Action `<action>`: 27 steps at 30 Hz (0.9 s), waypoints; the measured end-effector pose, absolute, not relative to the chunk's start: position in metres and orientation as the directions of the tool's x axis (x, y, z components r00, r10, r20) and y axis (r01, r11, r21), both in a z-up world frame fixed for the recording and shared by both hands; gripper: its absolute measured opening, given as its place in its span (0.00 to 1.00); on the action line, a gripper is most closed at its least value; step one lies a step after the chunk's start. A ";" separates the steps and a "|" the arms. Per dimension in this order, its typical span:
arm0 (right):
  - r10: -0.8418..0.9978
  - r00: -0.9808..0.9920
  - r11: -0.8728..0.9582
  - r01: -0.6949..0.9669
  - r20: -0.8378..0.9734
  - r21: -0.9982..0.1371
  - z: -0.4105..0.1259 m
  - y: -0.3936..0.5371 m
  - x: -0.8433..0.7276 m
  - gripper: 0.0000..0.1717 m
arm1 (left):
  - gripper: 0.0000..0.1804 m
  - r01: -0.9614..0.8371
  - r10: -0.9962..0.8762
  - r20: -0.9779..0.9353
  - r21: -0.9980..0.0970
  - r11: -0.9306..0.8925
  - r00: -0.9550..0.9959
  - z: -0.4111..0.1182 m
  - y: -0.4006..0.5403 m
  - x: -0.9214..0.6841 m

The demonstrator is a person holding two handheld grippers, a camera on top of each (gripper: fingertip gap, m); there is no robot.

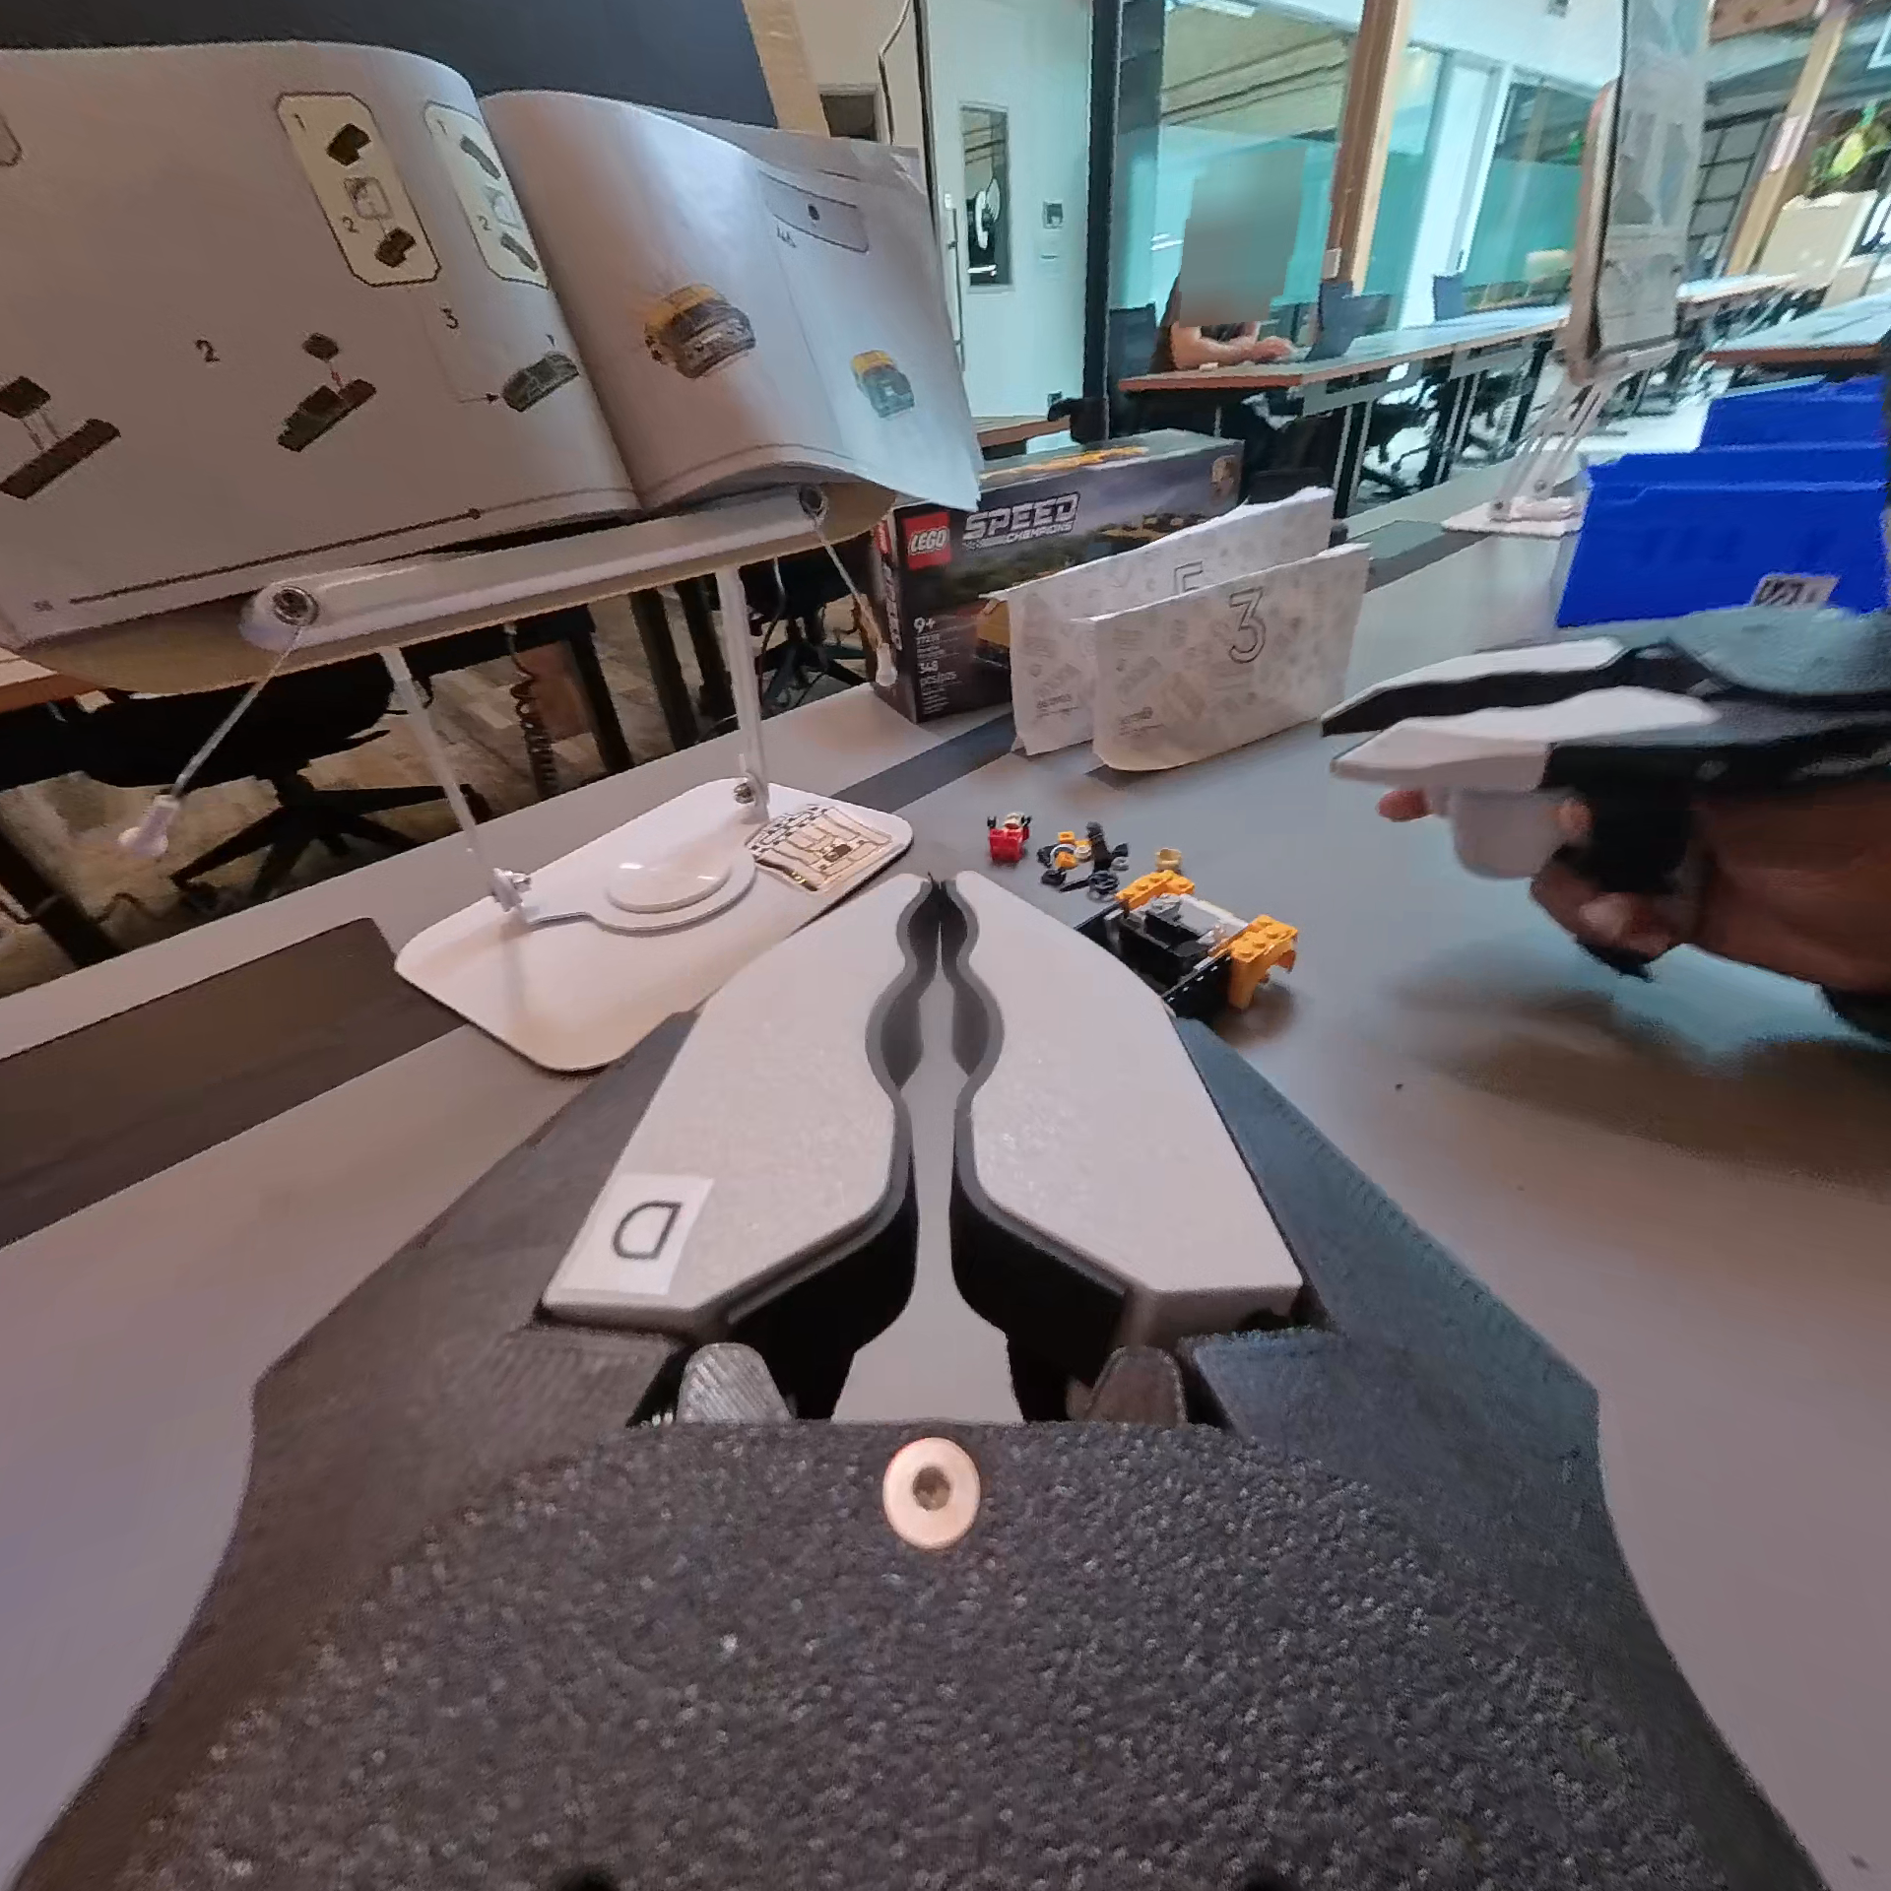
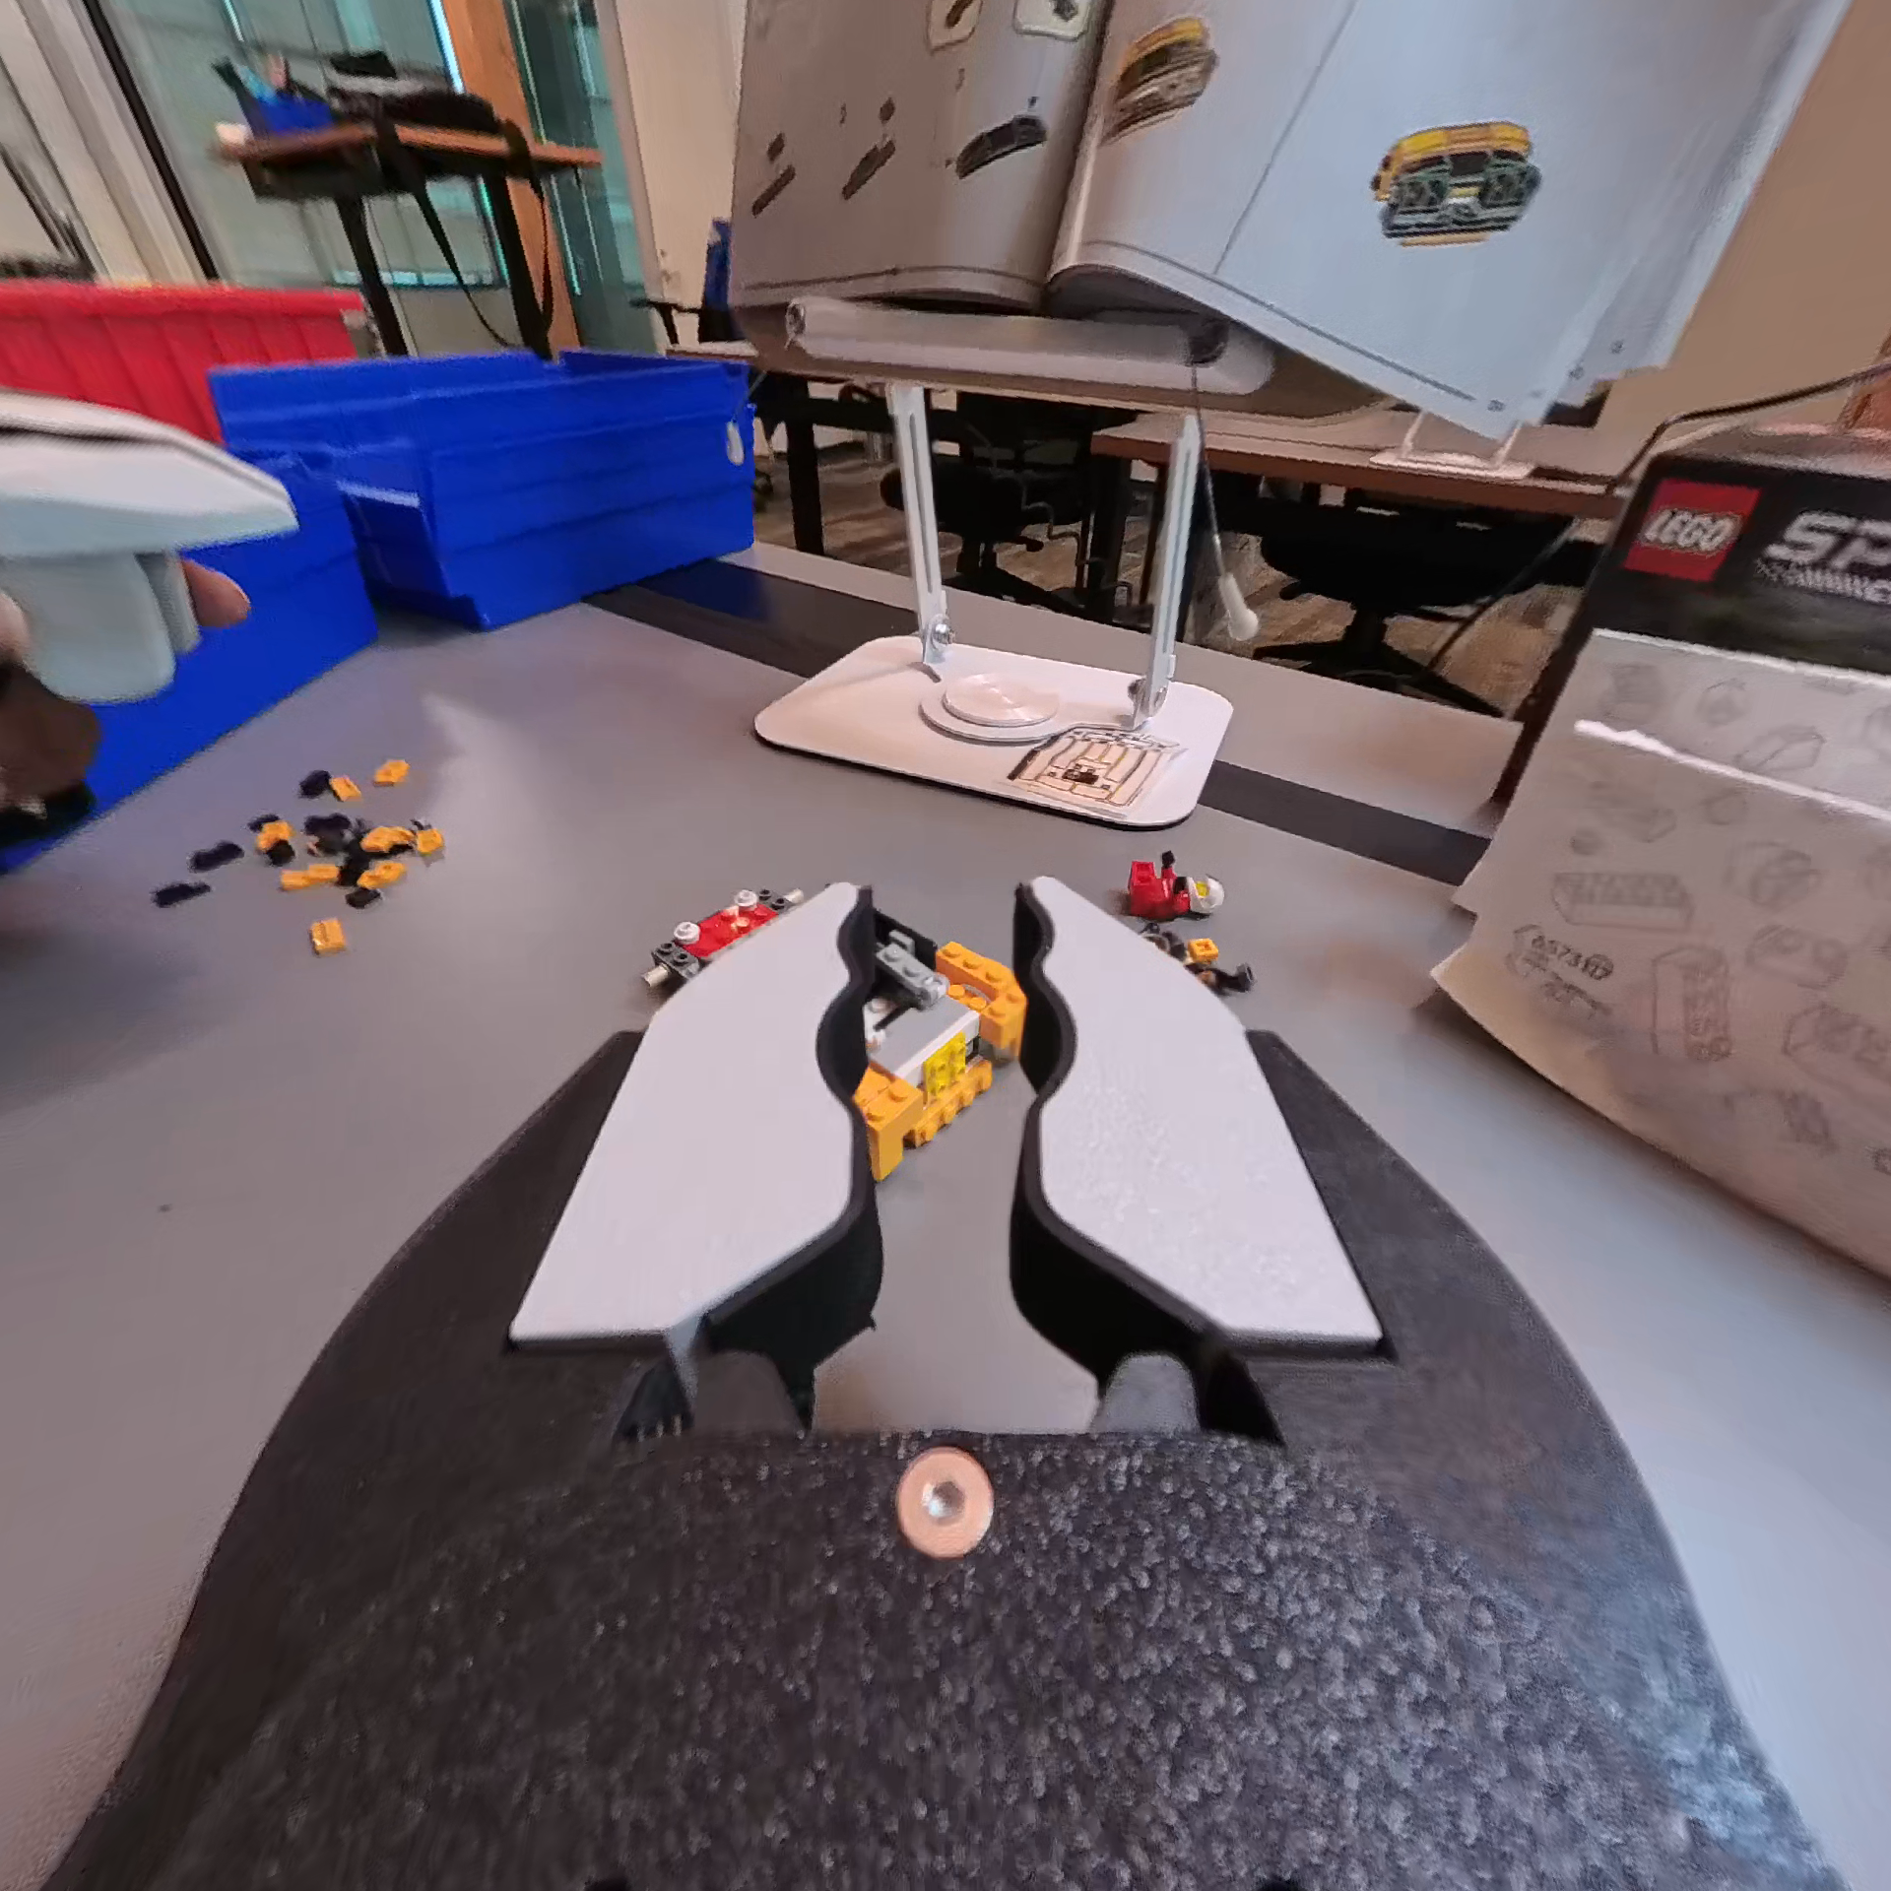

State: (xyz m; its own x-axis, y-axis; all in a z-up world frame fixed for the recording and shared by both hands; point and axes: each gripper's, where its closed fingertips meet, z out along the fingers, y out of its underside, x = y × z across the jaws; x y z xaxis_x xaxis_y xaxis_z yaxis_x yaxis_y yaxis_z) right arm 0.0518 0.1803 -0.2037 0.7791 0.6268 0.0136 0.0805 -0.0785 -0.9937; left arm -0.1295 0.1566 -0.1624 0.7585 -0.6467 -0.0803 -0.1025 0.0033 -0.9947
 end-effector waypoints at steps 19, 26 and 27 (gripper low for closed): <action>0.486 0.774 0.230 0.335 0.406 -0.914 -0.066 0.348 -0.127 0.40 | 0.00 -0.250 -0.673 -0.287 -0.956 0.155 0.682 -0.163 0.152 -0.113; 0.287 0.828 0.145 0.459 0.481 -0.877 -0.071 0.403 -0.127 0.51 | 0.00 -0.266 -0.681 -0.304 -0.950 0.165 0.666 -0.164 0.151 -0.110; 0.249 0.816 0.141 0.502 0.522 -0.853 -0.072 0.410 -0.125 0.53 | 0.00 -0.264 -0.683 -0.305 -0.950 0.167 0.664 -0.163 0.151 -0.110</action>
State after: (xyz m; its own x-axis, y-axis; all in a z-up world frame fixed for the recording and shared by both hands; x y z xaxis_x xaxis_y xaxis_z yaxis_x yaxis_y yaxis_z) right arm -0.1251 0.4100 -0.0717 0.8158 0.2492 0.5219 0.5025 0.1414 -0.8529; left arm -0.1099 0.1506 -0.1634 0.6637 -0.6832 -0.3047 -0.2644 0.1668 -0.9499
